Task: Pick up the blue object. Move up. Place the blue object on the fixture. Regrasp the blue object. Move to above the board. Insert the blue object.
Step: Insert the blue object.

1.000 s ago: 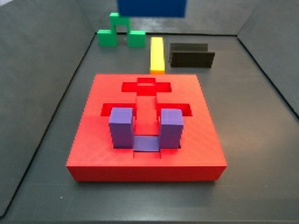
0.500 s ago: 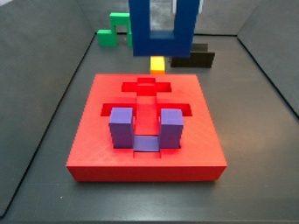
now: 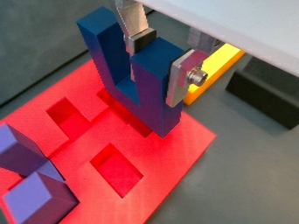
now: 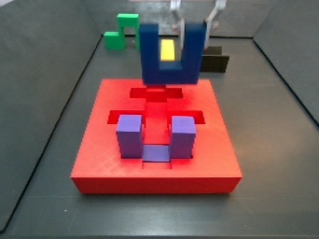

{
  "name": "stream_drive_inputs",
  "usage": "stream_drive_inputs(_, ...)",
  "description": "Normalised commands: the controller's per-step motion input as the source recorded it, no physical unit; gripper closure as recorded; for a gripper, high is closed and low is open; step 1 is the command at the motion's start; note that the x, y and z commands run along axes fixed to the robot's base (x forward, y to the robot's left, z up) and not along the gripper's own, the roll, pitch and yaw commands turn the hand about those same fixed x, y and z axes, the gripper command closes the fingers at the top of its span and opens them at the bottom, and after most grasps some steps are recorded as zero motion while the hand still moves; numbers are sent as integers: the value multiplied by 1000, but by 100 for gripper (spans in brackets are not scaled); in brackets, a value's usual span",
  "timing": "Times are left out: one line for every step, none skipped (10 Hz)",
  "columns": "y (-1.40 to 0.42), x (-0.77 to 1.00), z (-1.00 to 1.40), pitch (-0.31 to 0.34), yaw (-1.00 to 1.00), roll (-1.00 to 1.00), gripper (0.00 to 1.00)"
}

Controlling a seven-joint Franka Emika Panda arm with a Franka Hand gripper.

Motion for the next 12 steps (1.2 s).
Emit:
stream_drive_inputs(0, -269, -100, -50, 0, -44, 100)
stream_drive_inputs(0, -223, -111, -73, 0, 0, 100)
stream_drive_inputs(0, -263, -74, -80, 0, -56, 100)
stream_drive_inputs(0, -157, -109, -147, 0, -179, 100)
stream_drive_inputs(0, 0, -129, -186, 80, -274, 100)
stream_drive_inputs(0, 0, -140, -199, 83, -281, 100)
stream_drive_inputs(0, 0, -86, -141, 71, -196, 100)
stream_drive_inputs(3, 0, -57, -89, 60, -100, 100)
stream_drive_inputs(3, -77, -40, -81, 26, -60, 100)
stream_drive_inputs(9, -109, -60, -96, 9, -61, 100)
stream_drive_inputs(9, -166, -103, -100, 0, -41, 100)
stream_drive_inputs(0, -160, -123, -106, 0, -33, 100)
